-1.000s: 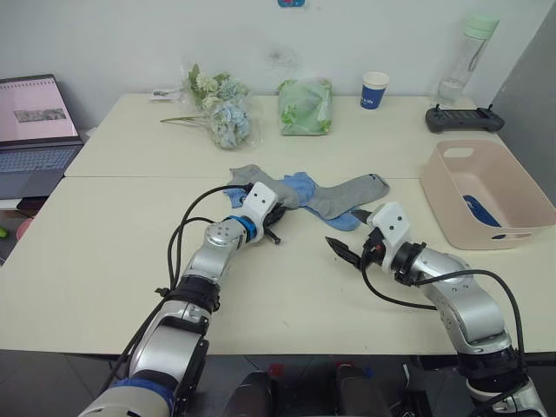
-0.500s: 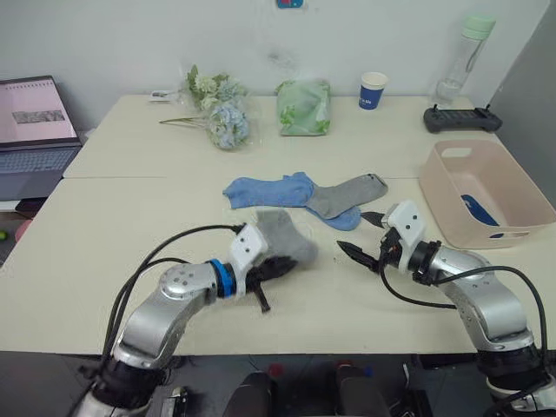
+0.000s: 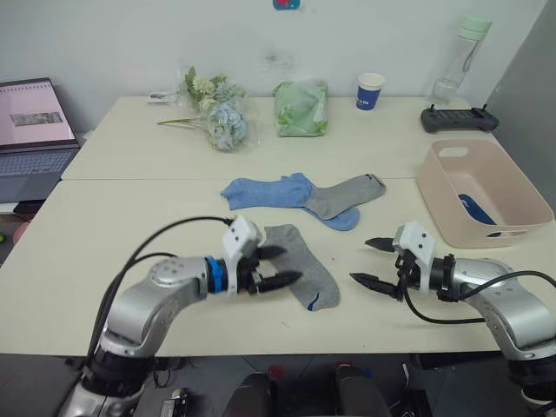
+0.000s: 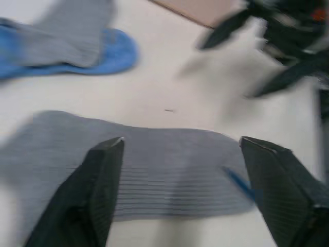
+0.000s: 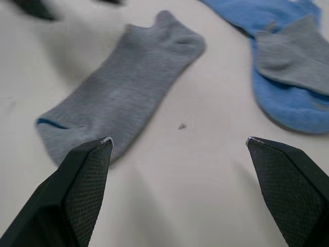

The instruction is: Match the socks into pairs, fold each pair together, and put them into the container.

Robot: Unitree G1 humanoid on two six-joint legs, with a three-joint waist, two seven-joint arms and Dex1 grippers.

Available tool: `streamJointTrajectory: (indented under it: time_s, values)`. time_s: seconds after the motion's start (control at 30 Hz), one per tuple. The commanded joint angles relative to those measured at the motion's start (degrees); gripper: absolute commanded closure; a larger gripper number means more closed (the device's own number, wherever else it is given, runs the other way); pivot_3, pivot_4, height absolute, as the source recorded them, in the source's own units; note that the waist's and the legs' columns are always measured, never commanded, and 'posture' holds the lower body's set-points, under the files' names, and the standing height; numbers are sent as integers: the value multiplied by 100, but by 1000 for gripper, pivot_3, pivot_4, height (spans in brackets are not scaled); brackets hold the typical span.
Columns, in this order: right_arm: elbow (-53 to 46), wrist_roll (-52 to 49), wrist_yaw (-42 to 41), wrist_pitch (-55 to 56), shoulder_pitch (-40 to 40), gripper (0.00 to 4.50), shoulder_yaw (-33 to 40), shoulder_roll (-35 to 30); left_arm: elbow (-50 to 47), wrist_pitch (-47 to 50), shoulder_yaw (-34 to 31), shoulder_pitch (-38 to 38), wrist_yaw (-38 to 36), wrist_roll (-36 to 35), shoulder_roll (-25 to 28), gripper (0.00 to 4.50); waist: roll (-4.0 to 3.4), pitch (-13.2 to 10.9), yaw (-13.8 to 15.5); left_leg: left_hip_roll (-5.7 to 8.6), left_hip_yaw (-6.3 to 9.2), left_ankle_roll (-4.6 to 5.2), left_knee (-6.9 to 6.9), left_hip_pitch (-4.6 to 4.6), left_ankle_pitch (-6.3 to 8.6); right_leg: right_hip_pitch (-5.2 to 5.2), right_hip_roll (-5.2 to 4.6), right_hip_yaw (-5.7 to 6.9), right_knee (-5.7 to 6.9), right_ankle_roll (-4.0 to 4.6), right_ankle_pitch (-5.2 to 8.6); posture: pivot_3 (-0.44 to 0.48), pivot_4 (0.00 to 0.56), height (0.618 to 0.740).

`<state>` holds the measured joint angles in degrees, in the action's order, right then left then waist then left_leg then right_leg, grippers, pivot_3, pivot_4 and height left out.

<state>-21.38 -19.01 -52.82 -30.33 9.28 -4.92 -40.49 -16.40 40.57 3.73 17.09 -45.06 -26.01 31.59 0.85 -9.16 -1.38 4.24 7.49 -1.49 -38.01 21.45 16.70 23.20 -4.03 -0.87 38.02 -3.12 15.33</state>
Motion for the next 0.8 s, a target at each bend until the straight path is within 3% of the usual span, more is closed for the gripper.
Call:
streamJointTrajectory:
  time_s: [0.03,0.37,0.47,0.77,0.8]
  values:
    - [-137,257,-398,590,-88,0,-406,-207,784,-757,-138,101,358,657,121,359,0,0,-2,3,-2,0,2,-2,0,0,0,-2,-1,-2,1,0,150,740]
    - [345,986,-581,1449,292,0,-1296,93,1743,-1321,137,287,302,1020,-356,359,2,-1,8,5,1,0,-3,5,1,6,-11,-2,-1,-3,2,0,150,740]
    - [397,1071,-697,1626,317,980,-1396,104,1772,-1339,161,330,256,1052,-369,948,2,-1,8,5,3,0,-2,6,1,7,-11,-1,-2,-4,2,0,150,740]
    - [584,1190,-669,1857,257,4306,-1375,162,1737,-1300,151,278,76,1057,-305,3941,1,-1,6,5,3,-1,-2,4,1,8,-11,-3,0,-3,2,0,150,740]
    - [601,1185,-680,1867,262,4500,-1362,162,1740,-1298,149,279,71,1057,-306,4273,1,-1,6,5,3,0,-2,4,1,8,-11,-2,0,-3,2,0,150,740]
